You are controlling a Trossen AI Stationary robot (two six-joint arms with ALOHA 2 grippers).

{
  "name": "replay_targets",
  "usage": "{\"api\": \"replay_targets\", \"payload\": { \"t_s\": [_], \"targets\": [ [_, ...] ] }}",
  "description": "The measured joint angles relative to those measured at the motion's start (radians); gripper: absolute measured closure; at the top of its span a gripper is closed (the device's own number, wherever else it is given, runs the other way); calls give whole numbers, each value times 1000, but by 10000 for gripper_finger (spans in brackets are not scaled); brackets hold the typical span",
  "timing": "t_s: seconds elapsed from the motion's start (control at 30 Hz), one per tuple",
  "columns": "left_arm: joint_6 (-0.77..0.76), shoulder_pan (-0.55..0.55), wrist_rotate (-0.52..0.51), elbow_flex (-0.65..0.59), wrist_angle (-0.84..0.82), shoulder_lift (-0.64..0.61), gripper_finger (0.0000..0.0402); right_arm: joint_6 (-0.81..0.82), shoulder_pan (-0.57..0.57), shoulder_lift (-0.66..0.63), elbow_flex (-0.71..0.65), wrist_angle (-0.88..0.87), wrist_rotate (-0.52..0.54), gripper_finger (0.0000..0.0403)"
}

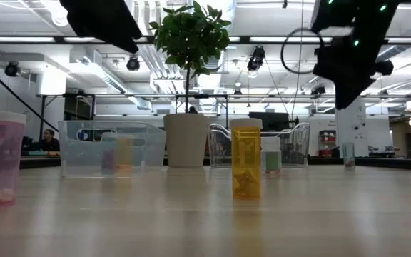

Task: Pick and place medicine bottles into bin by pill shape (circle, oval)
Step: Put the blue pill bottle into the bottom transparent bin

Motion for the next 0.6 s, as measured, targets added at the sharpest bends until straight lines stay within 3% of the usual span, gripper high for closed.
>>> {"api": "replay_targets", "payload": {
  "t_s": [0.13,0.3,0.6],
  "targets": [
    [-1,-18,-1,0,15,0,187,-119,-181,8,-15,57,-71,290],
    [-1,-28,-4,-1,15,0,187,-193,-340,7,-26,103,-86,227],
    [-1,-28,-27,-2,16,0,187,-217,-406,7,-142,259,-160,151]
  ]
}}
